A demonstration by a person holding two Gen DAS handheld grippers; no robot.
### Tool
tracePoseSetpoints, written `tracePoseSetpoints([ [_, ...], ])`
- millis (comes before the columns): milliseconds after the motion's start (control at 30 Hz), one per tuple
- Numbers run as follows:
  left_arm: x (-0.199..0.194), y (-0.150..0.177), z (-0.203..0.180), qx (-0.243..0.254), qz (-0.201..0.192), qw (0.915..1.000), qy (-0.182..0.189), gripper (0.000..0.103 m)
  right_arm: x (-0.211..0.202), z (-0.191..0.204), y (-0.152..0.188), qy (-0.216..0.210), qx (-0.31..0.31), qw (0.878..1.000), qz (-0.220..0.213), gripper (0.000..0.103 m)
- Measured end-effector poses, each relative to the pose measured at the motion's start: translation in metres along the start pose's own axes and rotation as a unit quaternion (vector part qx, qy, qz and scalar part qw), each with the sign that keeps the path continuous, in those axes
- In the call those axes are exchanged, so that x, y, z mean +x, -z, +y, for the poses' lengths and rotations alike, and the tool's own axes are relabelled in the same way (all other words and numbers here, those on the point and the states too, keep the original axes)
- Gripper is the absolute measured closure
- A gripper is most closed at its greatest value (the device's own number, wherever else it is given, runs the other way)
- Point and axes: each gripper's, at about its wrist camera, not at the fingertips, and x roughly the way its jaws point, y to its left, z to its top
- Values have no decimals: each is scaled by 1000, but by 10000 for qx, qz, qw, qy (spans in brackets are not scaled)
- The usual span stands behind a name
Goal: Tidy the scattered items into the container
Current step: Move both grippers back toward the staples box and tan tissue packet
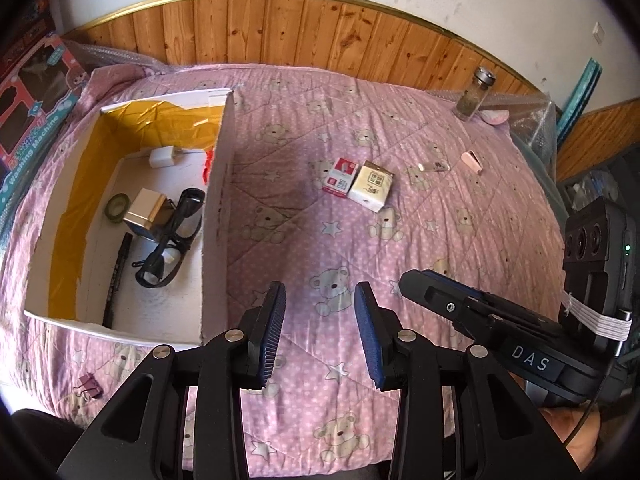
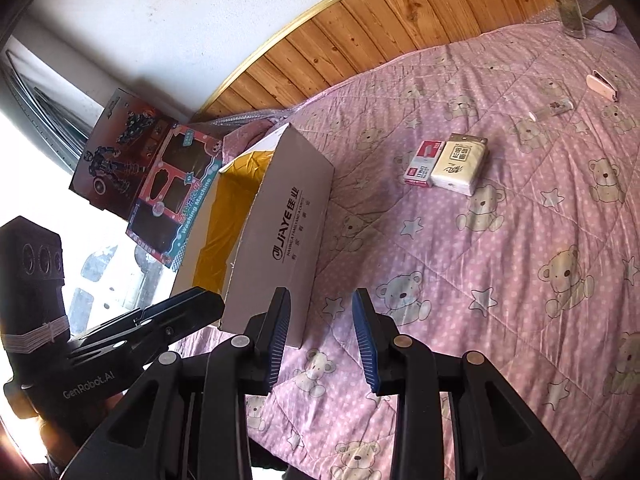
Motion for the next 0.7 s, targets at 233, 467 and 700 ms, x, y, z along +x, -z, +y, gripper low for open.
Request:
tracePoseSetpoints([
  [233,30,-15,-19,111,168,9997,126,63,0,-24,-11,109,241,9996,-76,69],
  [467,68,-34,-25,44,369,9989,300,63,9,-53,-29,252,569,9980,-136,66],
  [700,104,-58,-25,-20,500,9979,405,62,31,-82,-55,381,889,9952,-132,60],
])
